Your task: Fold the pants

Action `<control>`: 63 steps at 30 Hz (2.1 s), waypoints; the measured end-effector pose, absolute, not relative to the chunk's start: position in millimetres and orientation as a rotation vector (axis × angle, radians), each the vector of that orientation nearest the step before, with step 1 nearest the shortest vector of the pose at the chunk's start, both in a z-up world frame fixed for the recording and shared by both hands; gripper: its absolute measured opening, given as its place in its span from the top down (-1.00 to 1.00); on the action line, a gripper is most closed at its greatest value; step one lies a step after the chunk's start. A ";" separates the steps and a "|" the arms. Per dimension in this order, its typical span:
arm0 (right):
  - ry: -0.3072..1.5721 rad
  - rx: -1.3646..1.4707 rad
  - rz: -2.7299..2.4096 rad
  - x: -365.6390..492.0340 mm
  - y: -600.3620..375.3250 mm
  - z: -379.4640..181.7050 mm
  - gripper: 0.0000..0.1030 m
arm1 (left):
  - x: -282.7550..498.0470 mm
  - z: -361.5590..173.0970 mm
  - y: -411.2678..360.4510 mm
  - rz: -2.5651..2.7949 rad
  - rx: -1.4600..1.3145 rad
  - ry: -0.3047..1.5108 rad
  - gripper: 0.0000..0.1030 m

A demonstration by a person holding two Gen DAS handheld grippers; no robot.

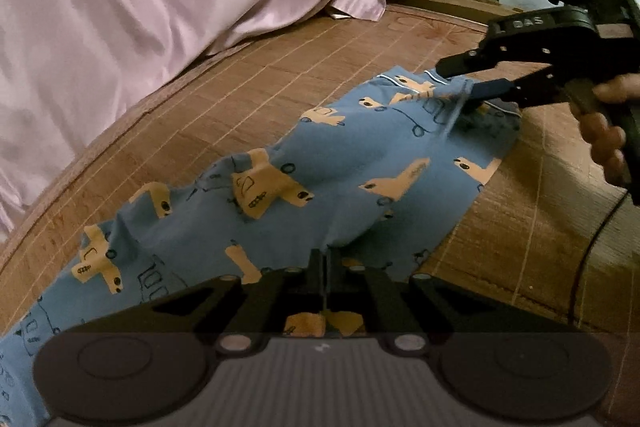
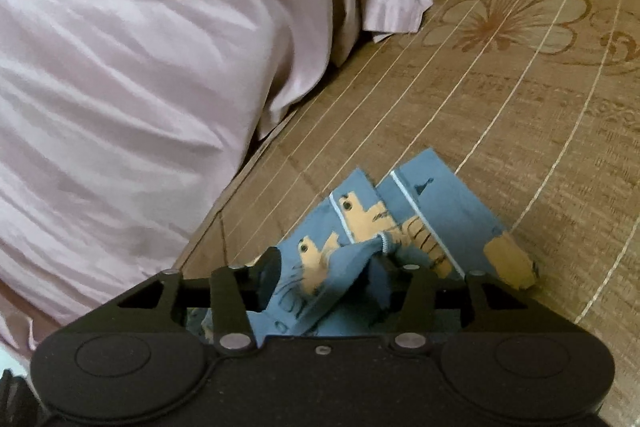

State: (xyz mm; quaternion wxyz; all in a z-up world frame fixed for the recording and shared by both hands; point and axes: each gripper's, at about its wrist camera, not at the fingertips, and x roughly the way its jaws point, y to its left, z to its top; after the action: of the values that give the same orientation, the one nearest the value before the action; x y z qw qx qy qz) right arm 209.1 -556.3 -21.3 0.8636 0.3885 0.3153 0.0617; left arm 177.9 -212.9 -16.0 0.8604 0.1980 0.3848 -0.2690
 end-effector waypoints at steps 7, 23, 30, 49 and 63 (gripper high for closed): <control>0.495 0.548 0.089 210.1 -534.5 9.3 0.95 | 171.9 -6.1 -213.0 -0.585 0.391 0.776 0.99; 0.760 0.416 -0.133 159.3 -532.1 -10.5 0.46 | 176.3 -28.0 -211.6 -0.719 0.389 0.906 0.73; 0.750 0.479 -0.066 158.1 -543.0 -11.1 -0.02 | 212.9 4.6 -231.7 -0.756 0.467 0.995 -0.39; 0.767 0.292 0.130 167.8 -572.3 -7.8 0.14 | 326.5 3.0 -416.6 -1.192 0.594 0.942 -0.26; 0.786 0.321 0.140 169.4 -580.8 -17.2 0.64 | 347.0 -29.6 -430.2 -1.102 0.578 1.080 0.46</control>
State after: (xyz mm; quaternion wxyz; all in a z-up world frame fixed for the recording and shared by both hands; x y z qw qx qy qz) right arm 169.4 -580.8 -17.2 0.9089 0.1557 0.3808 0.0679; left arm 347.0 -430.2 -29.6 0.6794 0.2573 0.4811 -0.4907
